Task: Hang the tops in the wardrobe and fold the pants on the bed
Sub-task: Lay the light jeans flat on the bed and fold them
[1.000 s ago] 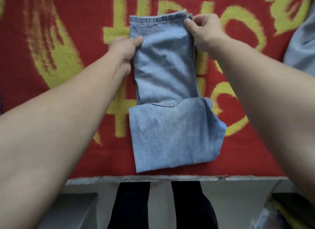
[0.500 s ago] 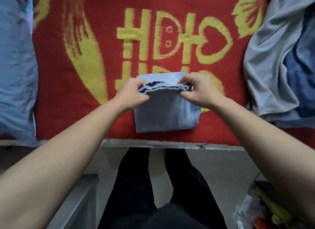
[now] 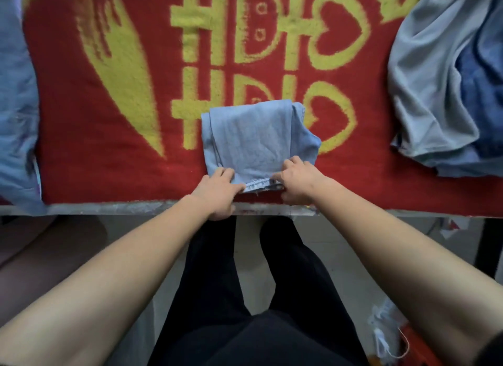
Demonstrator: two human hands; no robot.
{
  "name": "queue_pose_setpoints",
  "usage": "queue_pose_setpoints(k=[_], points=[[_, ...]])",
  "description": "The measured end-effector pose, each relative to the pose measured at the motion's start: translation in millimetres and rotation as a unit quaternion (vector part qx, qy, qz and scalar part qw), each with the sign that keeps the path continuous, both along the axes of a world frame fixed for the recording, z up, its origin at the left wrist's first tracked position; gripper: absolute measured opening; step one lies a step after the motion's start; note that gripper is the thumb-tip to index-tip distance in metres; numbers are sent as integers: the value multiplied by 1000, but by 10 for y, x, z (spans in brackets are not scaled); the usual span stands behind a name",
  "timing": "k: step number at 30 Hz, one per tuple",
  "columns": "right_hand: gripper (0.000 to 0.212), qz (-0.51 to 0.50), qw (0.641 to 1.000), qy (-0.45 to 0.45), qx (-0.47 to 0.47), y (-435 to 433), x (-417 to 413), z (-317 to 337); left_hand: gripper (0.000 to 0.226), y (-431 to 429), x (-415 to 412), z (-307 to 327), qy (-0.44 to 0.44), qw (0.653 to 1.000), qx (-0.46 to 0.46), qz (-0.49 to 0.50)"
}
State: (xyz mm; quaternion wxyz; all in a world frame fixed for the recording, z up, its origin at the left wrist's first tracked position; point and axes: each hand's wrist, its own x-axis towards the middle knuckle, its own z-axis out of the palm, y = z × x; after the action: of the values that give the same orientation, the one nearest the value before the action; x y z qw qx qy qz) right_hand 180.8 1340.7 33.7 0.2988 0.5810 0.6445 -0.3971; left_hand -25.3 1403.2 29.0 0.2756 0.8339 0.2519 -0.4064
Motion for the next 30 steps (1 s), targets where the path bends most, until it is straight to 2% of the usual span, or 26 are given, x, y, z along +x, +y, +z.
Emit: queue_pose_setpoints(k=[2,3,5,7,9,12,15,17,19,21,23,26,28,30], points=[[48,-69,997,18,12,236,73,83,41,250,66,50,-61,991,-1,121],[47,-98,994,20,52,360,113,116,38,386,105,57,-99,979,22,177],[49,-139,980,19,143,602,180,147,42,646,195,44,-156,954,88,242],[64,-151,974,21,170,847,208,139,52,905,294,-12,-165,943,112,267],[83,-141,981,9,131,1085,214,84,62,1147,399,-123,-133,951,89,266],[98,-114,991,-6,62,1340,204,-94,72,1354,504,-346,-80,971,46,222],[91,-89,996,-9,10,1460,176,-201,85,1393,569,-436,-43,978,34,202],[82,-73,997,-16,17,1505,173,-161,92,1398,621,-391,-39,979,47,196],[88,-51,998,-34,16,1513,167,-66,87,1372,660,-303,-31,982,40,180],[110,-35,998,-40,-20,1469,149,61,73,1301,653,-199,-14,986,31,163],[120,-27,998,-40,-41,1371,116,156,66,1179,606,-113,-12,986,41,159],[110,-20,998,-58,-27,1203,40,215,74,962,508,-32,-20,986,64,154],[98,-14,998,-63,2,1116,-8,230,67,844,457,3,-36,984,82,151],[97,-8,998,-65,20,1050,-33,261,66,747,427,66,-42,982,99,157]])
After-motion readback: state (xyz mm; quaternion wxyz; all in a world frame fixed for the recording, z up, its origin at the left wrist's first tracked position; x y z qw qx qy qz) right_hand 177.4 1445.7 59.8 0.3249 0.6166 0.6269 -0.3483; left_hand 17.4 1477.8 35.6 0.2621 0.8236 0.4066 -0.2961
